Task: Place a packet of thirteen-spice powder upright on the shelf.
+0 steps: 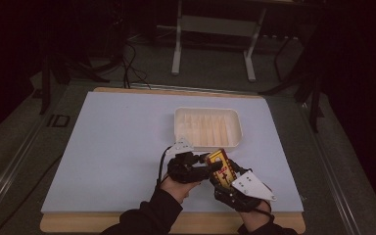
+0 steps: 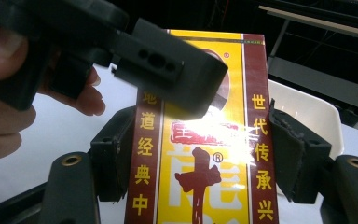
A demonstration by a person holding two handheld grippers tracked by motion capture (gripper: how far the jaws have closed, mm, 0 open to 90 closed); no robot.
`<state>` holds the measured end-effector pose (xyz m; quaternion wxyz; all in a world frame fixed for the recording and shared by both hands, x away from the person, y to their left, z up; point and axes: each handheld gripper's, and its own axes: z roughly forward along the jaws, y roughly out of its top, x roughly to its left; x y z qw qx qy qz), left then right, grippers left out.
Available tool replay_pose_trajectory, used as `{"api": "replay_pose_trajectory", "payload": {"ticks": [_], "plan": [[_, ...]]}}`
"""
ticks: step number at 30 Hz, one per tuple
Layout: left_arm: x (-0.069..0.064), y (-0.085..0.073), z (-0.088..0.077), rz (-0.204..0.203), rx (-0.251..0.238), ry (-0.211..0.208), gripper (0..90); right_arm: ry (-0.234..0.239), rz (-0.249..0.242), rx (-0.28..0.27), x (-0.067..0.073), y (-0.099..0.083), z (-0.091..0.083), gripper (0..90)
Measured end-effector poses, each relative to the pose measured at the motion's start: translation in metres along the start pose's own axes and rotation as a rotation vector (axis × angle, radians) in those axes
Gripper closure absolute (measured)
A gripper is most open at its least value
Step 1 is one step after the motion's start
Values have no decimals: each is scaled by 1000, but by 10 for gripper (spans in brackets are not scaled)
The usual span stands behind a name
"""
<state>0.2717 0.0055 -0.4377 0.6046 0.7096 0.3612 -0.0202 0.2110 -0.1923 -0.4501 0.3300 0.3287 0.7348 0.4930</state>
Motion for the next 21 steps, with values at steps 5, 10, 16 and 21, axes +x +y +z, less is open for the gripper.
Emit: {"api": "replay_pose_trajectory", "payload": {"ticks": [5,10,16,21], "plan": [[-2,3,-1,6,-1,-14,641,3,26,13,-2,-1,2,316],[-7,4,0,59,10,0,686,12,42,26,-5,-2,4,315],[-12,7,1,106,21,32,690,24,57,28,-7,-2,5,307],[-17,12,1,150,28,48,691,25,64,15,-9,0,4,306]]}}
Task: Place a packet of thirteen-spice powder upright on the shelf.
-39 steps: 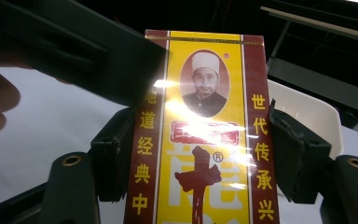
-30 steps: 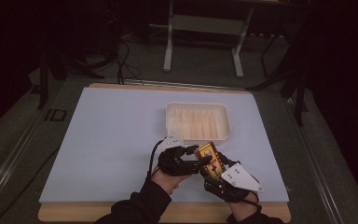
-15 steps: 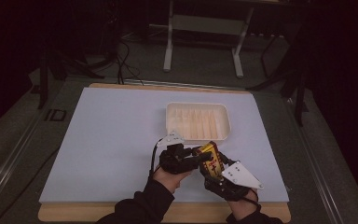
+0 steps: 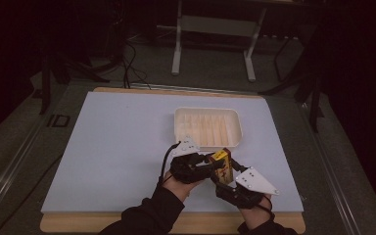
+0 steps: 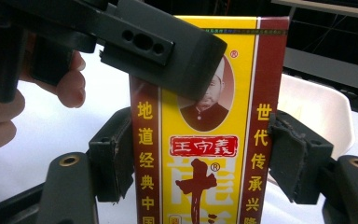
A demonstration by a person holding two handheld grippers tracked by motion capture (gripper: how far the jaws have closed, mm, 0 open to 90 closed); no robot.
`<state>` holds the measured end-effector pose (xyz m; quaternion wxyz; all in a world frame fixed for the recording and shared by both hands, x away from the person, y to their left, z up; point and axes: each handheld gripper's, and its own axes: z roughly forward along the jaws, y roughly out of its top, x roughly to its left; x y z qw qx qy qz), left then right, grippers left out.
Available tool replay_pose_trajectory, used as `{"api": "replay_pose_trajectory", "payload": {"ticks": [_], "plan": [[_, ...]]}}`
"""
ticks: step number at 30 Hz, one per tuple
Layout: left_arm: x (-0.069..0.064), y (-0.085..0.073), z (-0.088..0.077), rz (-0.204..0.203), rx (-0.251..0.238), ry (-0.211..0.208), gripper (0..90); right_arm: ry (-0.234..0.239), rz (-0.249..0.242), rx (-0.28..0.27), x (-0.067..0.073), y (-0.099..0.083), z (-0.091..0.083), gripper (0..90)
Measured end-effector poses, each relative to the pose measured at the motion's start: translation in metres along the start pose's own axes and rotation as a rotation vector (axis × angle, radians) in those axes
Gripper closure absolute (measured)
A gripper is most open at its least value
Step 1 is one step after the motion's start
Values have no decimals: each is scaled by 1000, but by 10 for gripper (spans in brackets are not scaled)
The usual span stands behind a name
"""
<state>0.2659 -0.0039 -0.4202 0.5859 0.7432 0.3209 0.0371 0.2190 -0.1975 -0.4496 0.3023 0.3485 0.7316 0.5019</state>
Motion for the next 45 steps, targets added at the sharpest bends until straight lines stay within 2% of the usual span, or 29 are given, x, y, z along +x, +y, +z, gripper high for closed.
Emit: {"api": "replay_pose_trajectory", "payload": {"ticks": [6,10,13,17,19,21,24,27,30,33,35,37,40,45], "plan": [[-4,5,2,27,2,16,691,-1,21,-11,-3,3,-1,298],[-5,8,3,50,4,33,691,22,32,-3,-6,4,0,240],[-4,12,2,45,-13,33,691,35,30,14,-7,4,2,190],[-5,20,-4,72,-41,64,691,47,28,63,-10,1,8,131],[-5,25,-8,81,-54,90,691,28,-1,87,-11,-2,9,120],[-7,30,-11,100,-66,132,690,47,13,101,-12,-4,11,115],[-8,37,-13,126,-91,192,690,39,16,104,-13,-5,11,111],[-4,41,-15,123,-114,246,689,39,32,95,-16,-4,10,109],[2,43,-15,128,-127,310,689,43,21,86,-18,-4,8,109],[8,44,-16,133,-138,369,689,17,6,66,-20,-4,7,109],[13,43,-16,135,-155,385,689,12,15,54,-23,-4,6,109],[18,43,-15,155,-161,414,689,10,22,47,-25,-2,4,109],[25,45,-16,128,-182,442,689,-8,15,6,-26,0,-1,110],[36,48,-17,101,-221,524,689,-47,0,-53,-29,2,-8,110]]}}
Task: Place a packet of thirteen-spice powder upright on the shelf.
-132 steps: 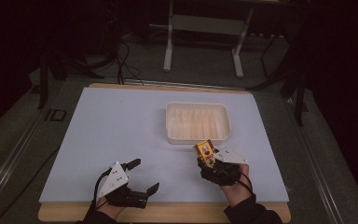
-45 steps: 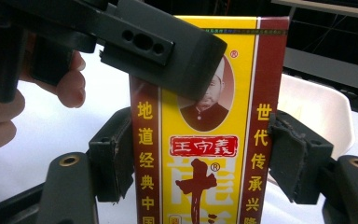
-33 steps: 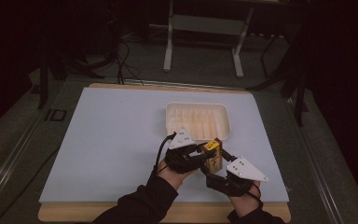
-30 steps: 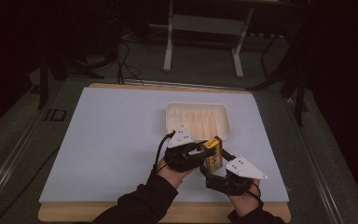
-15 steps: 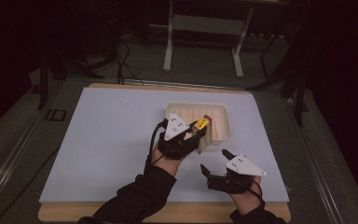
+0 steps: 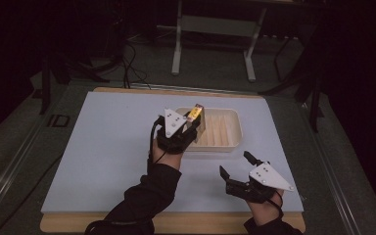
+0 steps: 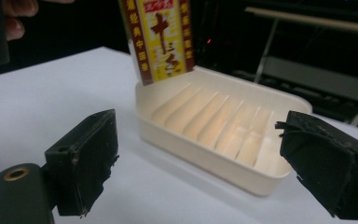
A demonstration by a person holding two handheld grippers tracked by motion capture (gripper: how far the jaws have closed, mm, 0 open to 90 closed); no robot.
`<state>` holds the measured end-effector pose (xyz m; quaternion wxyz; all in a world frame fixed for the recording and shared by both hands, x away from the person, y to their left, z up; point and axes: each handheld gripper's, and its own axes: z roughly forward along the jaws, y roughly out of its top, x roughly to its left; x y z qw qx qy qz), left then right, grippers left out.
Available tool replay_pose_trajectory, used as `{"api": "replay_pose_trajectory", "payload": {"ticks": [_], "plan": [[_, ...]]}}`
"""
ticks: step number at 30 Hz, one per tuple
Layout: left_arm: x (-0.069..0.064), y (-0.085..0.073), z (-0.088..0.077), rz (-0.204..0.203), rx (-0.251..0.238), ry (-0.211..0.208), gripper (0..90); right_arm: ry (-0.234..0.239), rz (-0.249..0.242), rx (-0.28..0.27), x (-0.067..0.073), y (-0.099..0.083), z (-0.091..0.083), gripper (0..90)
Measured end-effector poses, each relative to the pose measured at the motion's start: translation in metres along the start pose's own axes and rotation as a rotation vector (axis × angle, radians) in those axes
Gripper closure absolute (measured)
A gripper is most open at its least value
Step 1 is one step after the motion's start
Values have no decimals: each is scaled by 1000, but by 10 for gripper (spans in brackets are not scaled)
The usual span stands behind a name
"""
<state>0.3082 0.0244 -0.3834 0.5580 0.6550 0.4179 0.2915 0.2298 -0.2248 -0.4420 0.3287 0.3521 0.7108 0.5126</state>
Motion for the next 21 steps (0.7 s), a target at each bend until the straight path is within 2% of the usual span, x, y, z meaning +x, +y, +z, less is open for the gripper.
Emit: {"api": "replay_pose_trajectory", "payload": {"ticks": [3,5,10,12,15,21], "plan": [[6,-1,5,2,-11,47,689,-14,-18,-7,0,1,-2,110],[10,-2,9,23,-14,87,689,-16,-25,-2,1,0,-1,110],[20,-10,20,-14,-10,146,689,-16,-19,4,-1,-1,-1,110],[21,-13,23,-29,-17,183,689,-34,-30,-4,-1,-2,-2,110],[23,-18,29,-38,-24,243,688,-35,-36,0,-1,-2,-2,110],[27,-30,43,-74,-6,287,688,-21,-29,7,0,-3,-1,110]]}}
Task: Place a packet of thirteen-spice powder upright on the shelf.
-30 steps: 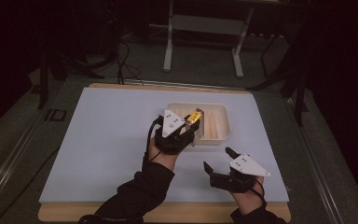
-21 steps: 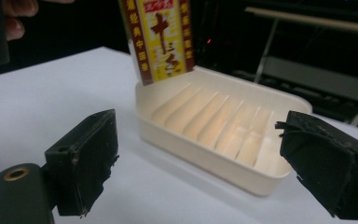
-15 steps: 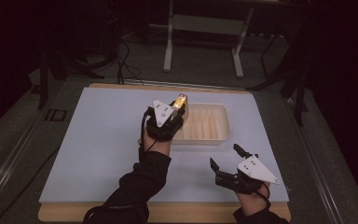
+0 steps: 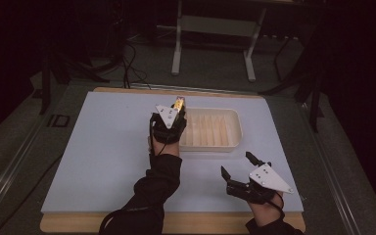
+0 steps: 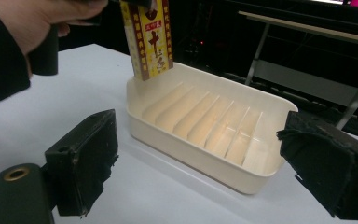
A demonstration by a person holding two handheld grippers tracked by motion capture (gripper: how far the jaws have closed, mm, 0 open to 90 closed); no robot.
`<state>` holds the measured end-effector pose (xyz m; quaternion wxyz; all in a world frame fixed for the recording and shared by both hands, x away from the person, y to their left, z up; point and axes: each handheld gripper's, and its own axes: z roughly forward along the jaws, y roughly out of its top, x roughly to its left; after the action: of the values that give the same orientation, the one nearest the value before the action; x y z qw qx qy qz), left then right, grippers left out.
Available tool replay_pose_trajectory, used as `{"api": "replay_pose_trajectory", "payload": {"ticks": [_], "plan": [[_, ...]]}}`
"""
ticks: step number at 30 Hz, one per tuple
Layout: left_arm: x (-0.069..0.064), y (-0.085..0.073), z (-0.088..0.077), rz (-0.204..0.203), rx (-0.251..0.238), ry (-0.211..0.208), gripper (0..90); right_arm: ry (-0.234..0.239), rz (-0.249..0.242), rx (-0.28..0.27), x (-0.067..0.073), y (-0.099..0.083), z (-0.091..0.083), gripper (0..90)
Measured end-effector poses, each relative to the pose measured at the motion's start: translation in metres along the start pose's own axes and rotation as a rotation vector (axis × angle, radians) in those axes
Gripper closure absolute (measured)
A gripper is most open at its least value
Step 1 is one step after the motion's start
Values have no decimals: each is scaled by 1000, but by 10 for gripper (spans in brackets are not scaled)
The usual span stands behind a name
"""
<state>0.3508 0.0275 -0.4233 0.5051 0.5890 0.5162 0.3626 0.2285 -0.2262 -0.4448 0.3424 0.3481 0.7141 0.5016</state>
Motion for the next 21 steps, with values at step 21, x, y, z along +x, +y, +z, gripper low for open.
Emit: {"api": "replay_pose_trajectory", "payload": {"ticks": [21], "plan": [[-10,-34,26,0,59,105,687,33,0,22,1,-3,3,110]]}}
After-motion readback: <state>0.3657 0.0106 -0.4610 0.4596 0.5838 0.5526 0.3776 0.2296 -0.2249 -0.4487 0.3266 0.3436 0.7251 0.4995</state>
